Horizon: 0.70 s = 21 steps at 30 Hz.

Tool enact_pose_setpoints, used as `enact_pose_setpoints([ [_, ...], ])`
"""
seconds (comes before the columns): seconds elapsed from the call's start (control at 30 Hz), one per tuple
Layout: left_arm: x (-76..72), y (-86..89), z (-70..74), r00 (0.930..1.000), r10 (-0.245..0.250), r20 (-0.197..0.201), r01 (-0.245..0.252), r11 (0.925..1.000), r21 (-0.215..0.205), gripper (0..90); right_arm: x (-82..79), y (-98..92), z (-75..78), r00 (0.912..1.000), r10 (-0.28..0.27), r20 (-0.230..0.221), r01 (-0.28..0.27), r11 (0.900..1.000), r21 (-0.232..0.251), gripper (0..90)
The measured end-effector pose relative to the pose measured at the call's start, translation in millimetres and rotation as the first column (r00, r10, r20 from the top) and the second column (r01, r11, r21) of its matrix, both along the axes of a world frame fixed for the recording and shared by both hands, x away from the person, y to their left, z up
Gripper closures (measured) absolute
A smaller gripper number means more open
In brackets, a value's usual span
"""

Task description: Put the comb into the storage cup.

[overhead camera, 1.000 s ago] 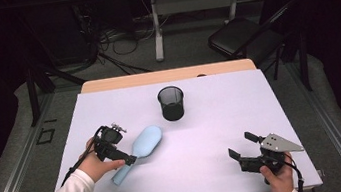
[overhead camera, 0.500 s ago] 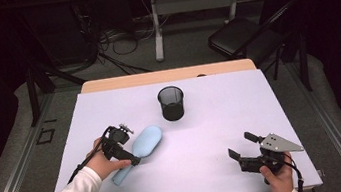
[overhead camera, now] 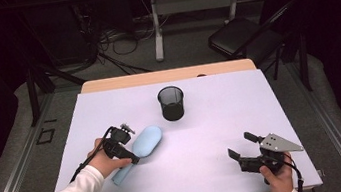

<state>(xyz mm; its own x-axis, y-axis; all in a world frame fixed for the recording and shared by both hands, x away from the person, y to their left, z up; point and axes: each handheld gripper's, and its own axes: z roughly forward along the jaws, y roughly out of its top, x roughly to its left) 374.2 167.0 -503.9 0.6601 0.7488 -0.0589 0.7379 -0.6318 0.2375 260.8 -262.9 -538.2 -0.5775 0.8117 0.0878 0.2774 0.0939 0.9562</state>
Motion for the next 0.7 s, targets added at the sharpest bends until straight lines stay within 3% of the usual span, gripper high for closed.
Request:
enact_pose_setpoints([
  [0.23,0.0,-2.4,-3.4,0.9995,-0.008,-0.03,0.008,1.0,-0.002,40.3,0.1,0.2,-0.2,1.0,0.002,0.0,-0.002,1.0,-0.003,14.6],
  [0.43,-0.6,-5.6,-8.1,0.9981,0.025,-0.056,-0.025,0.9997,0.001,42.6,0.1,0.4,0.0,1.0,0.006,0.0,-0.006,1.0,-0.006,14.6],
  [0.7,0.2,-7.9,-12.3,0.9985,0.019,-0.051,-0.018,0.9998,0.01,49.7,-0.1,0.4,-0.1,1.0,0.006,-0.006,-0.006,1.0,-0.002,14.6],
])
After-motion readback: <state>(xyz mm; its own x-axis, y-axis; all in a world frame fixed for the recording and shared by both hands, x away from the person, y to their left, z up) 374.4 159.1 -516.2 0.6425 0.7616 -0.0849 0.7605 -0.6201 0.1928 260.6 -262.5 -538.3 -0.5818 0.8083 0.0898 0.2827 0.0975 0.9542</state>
